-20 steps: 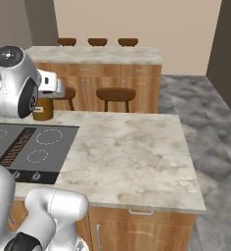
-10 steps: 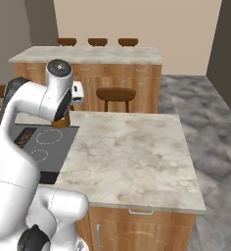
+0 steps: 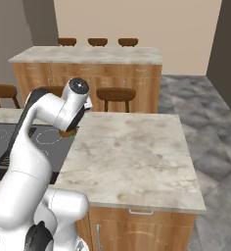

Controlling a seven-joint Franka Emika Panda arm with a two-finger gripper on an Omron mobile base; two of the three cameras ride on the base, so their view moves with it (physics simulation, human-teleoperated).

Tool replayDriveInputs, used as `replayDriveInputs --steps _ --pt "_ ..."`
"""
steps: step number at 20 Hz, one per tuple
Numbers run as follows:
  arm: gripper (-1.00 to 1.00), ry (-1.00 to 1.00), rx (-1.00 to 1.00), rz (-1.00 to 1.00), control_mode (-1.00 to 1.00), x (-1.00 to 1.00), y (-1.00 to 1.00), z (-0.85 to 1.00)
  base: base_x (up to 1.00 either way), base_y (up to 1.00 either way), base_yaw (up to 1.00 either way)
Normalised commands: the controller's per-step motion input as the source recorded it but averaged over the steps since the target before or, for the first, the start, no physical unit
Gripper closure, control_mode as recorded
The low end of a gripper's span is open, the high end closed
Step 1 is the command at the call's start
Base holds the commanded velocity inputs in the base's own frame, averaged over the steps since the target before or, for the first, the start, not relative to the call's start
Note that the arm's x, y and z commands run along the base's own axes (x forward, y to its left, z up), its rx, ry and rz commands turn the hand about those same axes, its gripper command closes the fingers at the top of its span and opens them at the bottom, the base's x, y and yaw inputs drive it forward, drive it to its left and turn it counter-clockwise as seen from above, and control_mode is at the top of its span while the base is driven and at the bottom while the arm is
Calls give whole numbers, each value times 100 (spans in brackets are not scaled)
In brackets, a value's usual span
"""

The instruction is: Collect the turmeric, mayonnaise, and shaker from the cabinet and place them next to the stove.

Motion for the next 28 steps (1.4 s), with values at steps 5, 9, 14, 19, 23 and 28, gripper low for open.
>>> replayDriveInputs --steps 5,9,14,19,23,28 --pt "100 -1 2 8 -100 32 0 -38 0 0 0" --pt "100 -3 3 7 -100 34 0 -42 0 0 0" --pt "100 -1 1 6 -100 36 0 -47 0 0 0" --pt "100 0 2 6 -100 37 0 -43 0 0 0" --pt "100 0 2 5 -100 42 0 -37 0 0 0" --pt "100 0 3 5 -100 41 2 -36 0 0 0"
